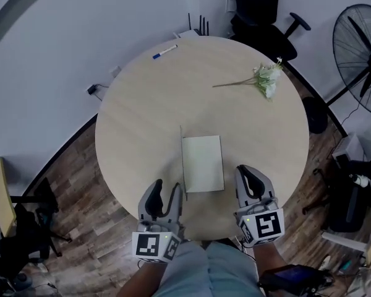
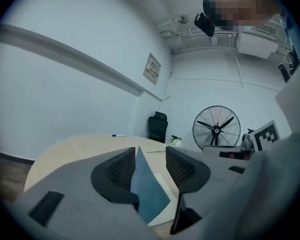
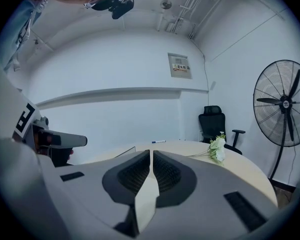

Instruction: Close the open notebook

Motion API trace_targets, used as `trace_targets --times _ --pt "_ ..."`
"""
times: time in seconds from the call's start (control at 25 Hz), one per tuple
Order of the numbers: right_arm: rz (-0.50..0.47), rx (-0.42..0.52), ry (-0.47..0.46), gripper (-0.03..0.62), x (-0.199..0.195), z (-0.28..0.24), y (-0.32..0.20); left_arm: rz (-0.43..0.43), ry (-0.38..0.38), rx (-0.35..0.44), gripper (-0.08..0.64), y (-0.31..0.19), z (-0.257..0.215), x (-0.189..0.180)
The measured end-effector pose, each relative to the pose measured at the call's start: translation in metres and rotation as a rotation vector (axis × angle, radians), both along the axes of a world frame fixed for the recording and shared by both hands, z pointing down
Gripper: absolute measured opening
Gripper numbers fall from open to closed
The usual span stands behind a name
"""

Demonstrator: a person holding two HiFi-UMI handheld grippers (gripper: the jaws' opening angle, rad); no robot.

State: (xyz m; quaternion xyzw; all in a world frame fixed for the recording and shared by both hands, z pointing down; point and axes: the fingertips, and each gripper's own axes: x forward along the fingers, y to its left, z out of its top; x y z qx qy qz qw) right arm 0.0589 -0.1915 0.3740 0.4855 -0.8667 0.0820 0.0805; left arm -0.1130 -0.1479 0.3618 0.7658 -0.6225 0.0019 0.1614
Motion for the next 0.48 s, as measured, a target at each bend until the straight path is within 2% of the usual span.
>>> trace_targets --times 0.2,0.48 --pt "0.022 -0.052 0.02 0.051 -0.008 0.027 -0.003 -0.025 -0.005 -0.07 0.194 -0.016 0.04 -0.028" --pt "0.095 -0.133 0.021 0.051 0.015 0.069 -0.003 0.076 -0.008 -0.149 0.181 -0.051 0.089 -0.002"
